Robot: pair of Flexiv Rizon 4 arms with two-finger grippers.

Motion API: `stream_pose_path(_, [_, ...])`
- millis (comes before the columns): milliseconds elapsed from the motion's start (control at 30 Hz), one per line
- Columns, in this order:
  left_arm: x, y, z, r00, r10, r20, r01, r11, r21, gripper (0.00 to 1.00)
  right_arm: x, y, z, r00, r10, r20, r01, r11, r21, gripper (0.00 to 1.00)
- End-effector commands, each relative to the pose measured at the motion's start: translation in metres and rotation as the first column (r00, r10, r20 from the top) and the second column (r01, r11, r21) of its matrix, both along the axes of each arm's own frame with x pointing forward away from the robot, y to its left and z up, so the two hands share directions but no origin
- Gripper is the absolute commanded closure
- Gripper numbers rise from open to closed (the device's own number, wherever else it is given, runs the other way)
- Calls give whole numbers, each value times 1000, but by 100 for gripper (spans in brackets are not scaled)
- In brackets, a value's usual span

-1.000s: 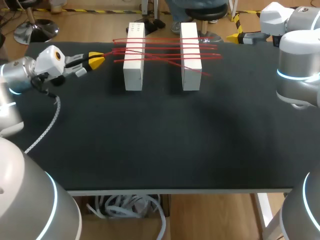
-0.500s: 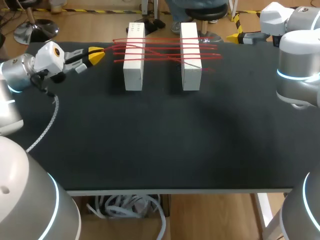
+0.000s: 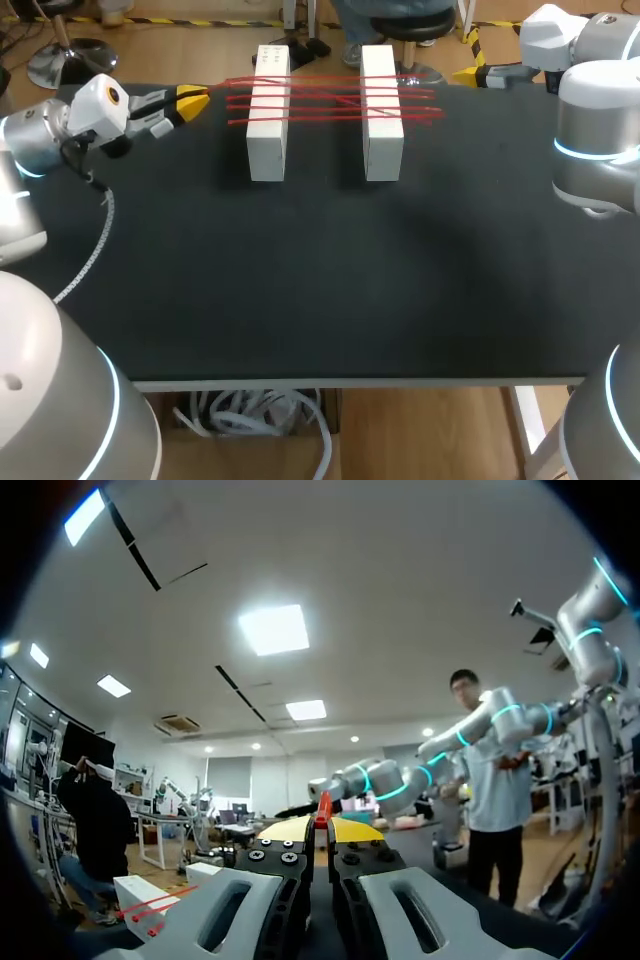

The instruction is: Grab the tape and strap the tape.

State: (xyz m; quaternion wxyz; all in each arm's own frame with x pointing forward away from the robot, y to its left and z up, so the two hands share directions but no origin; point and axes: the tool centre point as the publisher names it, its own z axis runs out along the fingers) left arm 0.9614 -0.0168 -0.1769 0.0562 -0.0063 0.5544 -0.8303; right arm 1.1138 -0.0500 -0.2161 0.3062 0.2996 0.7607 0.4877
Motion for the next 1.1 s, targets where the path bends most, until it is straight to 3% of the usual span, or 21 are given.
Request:
stream_pose_path(33, [1,1,-1,1000,-4,3,4,1000,-2,100,0,0,0,1000,0,0,0,1000,0,0])
stream_pose_path(733, [1,1,-1,1000,-4,3,4,1000,-2,100,0,0,0,1000,0,0,0,1000,0,0])
stream_pose_path(967, [1,1,-1,1000,-4,3,4,1000,-2,100,-11,-5,12,996,-70,-50,80,969,233,0])
stream_pose_path(1100, [1,1,-1,1000,-4,3,4,1000,-2,100,-22,-8,17,993,-97,-63,112,947,302,0])
